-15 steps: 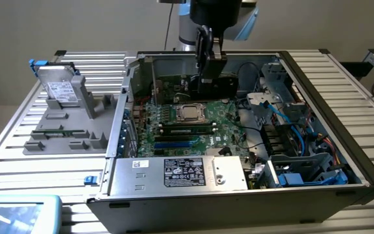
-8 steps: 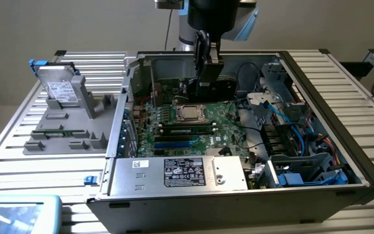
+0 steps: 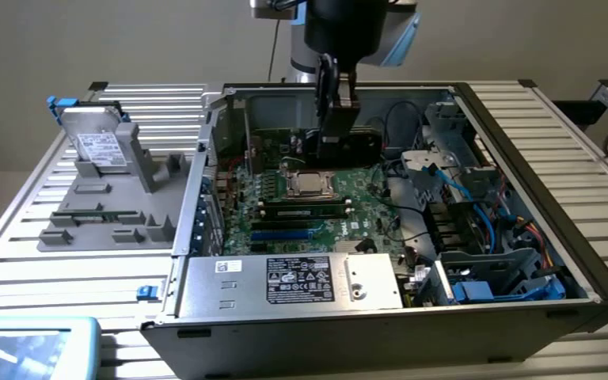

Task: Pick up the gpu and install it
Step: 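Insert the gpu into the slot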

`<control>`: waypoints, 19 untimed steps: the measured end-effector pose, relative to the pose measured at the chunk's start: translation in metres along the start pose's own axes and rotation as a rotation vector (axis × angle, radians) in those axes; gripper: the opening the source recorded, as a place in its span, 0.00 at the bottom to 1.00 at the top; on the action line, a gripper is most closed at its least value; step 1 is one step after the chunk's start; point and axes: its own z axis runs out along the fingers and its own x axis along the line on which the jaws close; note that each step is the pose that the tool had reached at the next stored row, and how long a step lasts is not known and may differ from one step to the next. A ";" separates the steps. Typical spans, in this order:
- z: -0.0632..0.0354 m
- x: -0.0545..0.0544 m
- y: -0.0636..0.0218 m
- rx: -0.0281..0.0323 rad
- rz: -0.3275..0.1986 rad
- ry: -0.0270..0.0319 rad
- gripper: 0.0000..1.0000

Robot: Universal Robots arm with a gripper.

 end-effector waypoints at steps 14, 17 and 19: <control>0.0025 -0.009 0.0017 -0.0005 0.011 0.0006 0.28; 0.0058 -0.012 0.0055 -0.0004 0.011 0.0038 0.28; 0.0081 -0.014 0.0092 0.0001 0.012 0.0048 0.28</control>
